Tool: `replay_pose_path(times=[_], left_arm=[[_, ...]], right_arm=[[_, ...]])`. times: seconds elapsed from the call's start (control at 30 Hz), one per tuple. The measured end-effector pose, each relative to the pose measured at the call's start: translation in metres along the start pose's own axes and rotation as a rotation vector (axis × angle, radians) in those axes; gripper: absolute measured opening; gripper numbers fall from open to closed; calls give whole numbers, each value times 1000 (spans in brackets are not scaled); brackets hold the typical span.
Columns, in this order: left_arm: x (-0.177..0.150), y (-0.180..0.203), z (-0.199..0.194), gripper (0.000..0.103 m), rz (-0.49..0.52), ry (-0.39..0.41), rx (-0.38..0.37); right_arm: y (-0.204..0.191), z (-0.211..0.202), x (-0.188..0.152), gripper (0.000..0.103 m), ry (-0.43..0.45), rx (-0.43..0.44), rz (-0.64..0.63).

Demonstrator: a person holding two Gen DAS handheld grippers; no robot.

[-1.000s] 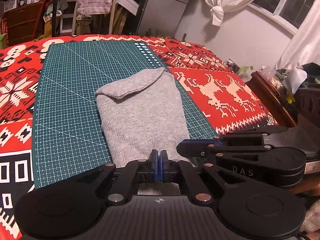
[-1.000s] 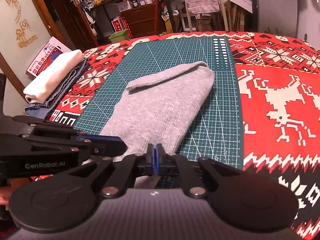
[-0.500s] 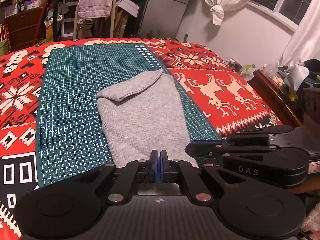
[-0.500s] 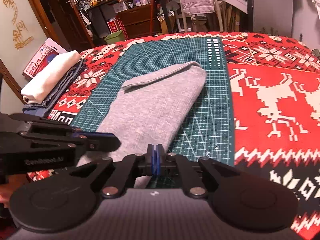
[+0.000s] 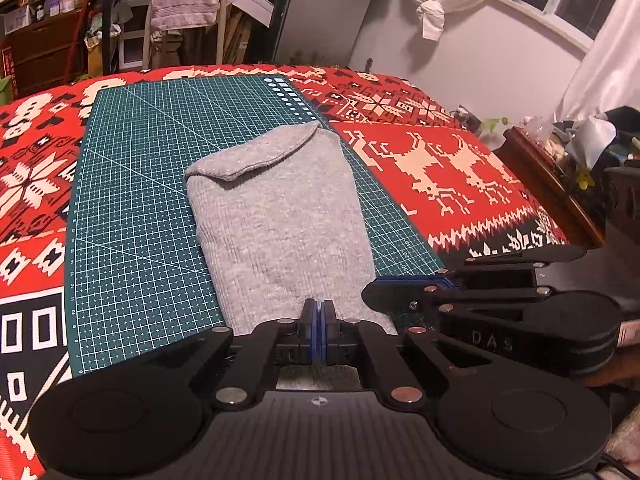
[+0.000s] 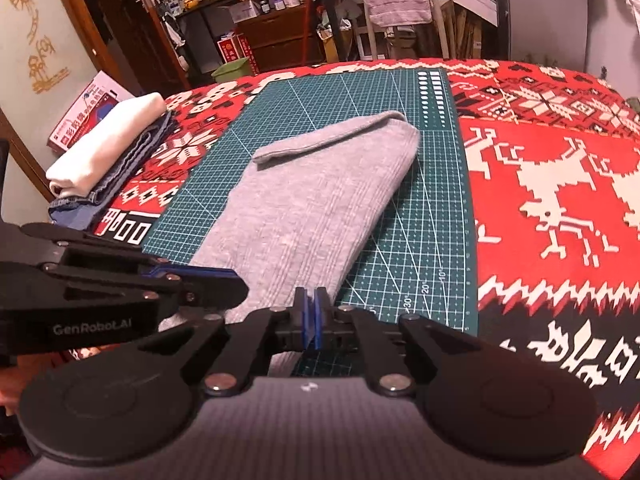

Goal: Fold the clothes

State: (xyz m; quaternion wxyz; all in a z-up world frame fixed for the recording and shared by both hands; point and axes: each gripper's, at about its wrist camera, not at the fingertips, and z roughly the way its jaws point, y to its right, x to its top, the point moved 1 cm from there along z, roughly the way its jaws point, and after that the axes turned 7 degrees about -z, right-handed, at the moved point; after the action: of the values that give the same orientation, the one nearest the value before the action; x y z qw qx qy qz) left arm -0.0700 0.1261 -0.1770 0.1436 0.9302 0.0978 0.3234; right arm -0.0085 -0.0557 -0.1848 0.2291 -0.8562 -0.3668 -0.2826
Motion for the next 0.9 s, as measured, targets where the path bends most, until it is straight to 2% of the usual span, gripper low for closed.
replay_pose_path(times=[0.47,0.63,0.77,0.9], left_arm=[[-12,5,-10,2,3,-3,10],[-14,6,-13,2,-2,-7,8],[-16,6,-18,2,-11,-15,-2],[-14,2,-31,2,-59,4,-43]], right_arm=[[9,-8,-10,3,-6,-45,31],[9,-18,-8,3,22,-56,27],[4,-27,-1,3,54,-36,9],[-3,-30,4,2,71,-7,-16]])
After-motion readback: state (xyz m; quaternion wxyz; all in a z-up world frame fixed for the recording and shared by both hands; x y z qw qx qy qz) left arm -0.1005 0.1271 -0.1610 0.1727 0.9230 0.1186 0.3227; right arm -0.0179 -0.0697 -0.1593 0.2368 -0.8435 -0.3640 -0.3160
